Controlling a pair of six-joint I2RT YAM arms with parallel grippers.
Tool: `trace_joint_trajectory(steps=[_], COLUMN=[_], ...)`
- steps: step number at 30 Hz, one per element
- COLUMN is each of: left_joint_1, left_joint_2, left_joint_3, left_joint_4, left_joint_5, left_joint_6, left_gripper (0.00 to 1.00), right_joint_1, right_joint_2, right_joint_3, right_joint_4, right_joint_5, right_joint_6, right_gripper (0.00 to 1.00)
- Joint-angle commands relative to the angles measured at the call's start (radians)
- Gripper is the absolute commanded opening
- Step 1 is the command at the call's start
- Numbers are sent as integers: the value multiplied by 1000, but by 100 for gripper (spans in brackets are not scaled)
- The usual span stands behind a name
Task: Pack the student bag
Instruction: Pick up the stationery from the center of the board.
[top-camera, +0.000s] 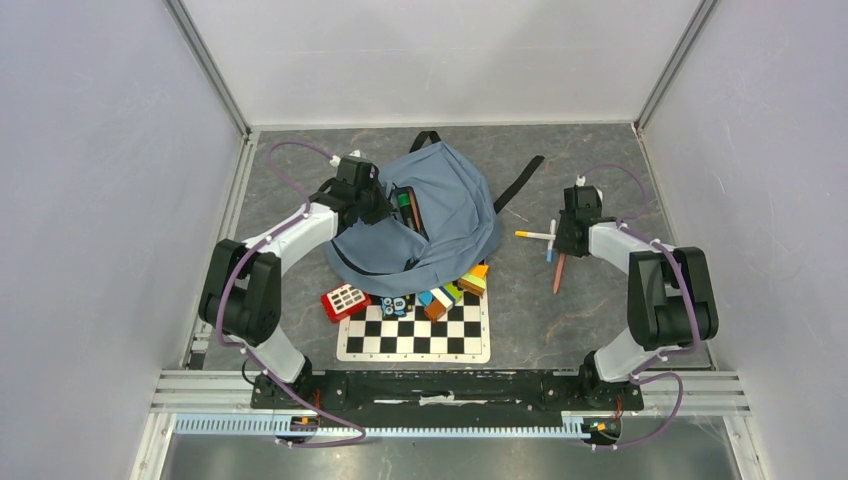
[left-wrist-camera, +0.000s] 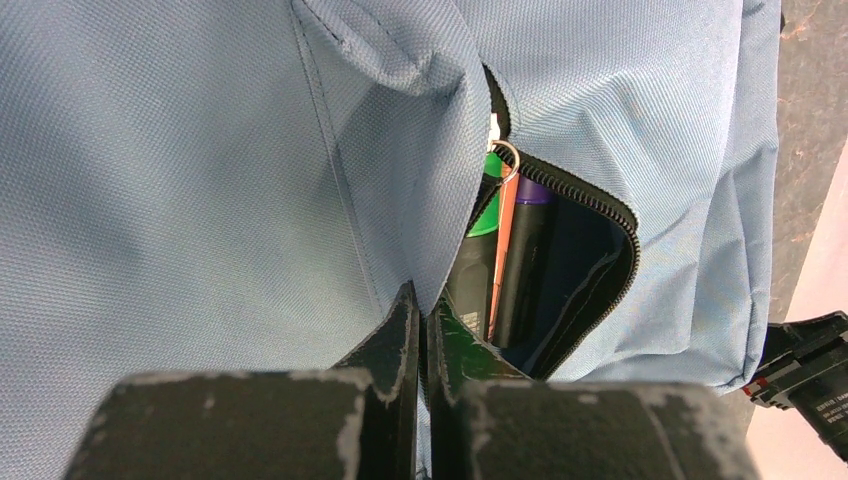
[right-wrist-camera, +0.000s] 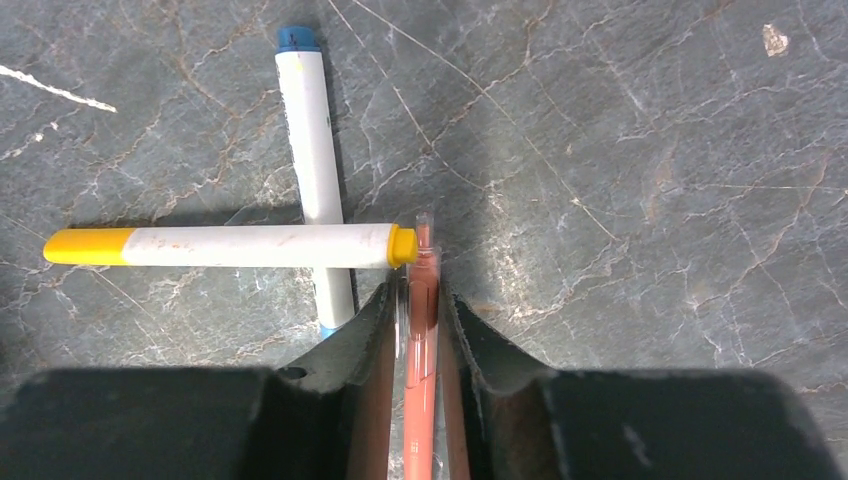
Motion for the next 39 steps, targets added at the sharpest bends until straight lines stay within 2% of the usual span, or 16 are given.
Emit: trace_joint_trajectory(steps=[1,8,13,20,23,30,34,35,39], left_joint_1=[1,0,0,0,0,-1,0,0,0], left_joint_2=[-28,-32,-31,-23,-22,-34,-56,-62,-87], left_joint_3=[-13,-17,-19,-18,-19,-34,-50,-55,-78], left_joint_4=[19,26,29,38,38,35,29,26,25], left_joint_5=[12,17,20,33,35,37,22,18,3], left_joint_6=[-34,-35,-35,-38,-37,-38,-35,-34,-37], left_gripper=[2,2,2,2,2,2,2,2,2], right_joint_1=[15,31,40,109,167,334,390,400,416], right_joint_2=[47,-28,-125,-238,-228,-71,18,29,33], right_joint_3=[-24,-27,-32,-67,-61,30,89,97,78], right_joint_4=[-125,-137,-163,-97,-46,10,-5,-12,-57], right_joint_5=[18,61,96,22,-43,-99,-99,-87,-34], right_joint_6=[-26,-51,-75,-119,-161,-197,-227,-235,-245], right_gripper=[23,9,7,8,8,9,14,18,46])
